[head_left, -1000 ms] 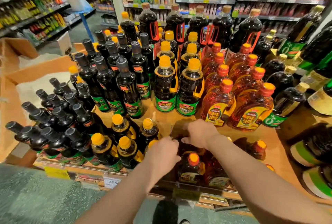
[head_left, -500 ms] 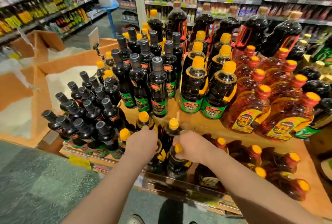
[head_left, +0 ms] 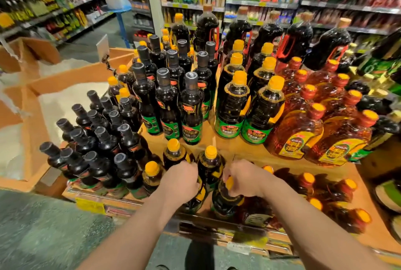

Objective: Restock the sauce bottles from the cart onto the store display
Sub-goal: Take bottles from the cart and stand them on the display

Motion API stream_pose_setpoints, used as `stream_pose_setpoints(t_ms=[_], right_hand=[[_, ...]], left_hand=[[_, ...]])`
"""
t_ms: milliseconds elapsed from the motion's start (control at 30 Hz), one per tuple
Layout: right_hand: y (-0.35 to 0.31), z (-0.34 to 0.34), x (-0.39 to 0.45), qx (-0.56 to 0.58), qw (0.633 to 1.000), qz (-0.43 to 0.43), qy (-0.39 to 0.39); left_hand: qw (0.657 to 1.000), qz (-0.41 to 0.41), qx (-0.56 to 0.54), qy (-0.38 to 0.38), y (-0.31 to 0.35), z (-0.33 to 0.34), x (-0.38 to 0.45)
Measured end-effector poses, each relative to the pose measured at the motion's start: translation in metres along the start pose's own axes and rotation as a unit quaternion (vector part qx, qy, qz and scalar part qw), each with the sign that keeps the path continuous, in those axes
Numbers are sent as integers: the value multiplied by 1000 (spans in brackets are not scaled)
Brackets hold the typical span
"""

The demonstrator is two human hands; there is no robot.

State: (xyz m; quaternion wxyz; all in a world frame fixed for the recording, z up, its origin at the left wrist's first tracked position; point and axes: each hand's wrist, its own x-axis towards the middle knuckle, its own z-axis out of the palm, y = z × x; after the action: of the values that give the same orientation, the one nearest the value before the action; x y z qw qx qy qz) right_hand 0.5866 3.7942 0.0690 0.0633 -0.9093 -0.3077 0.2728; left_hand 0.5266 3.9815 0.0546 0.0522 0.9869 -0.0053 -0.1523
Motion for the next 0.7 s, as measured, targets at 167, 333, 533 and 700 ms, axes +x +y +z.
stream_pose_setpoints(t_ms=[167, 333, 533, 700], right_hand=[[-6, -2, 3, -28, 999, 26, -9], [-18, -4, 7, -93, 993, 59, -39], [-40, -4, 18, -87, 992, 34, 87], [-59, -4, 37, -32, 991, 22, 126]], left_hand=[[1000, 10, 6, -2, 5, -1, 1], [1000, 11, -5, -24, -3, -5, 5], [997, -31, -52, 39, -59, -25, -4], [997, -63, 41, -20, -88, -27, -15]])
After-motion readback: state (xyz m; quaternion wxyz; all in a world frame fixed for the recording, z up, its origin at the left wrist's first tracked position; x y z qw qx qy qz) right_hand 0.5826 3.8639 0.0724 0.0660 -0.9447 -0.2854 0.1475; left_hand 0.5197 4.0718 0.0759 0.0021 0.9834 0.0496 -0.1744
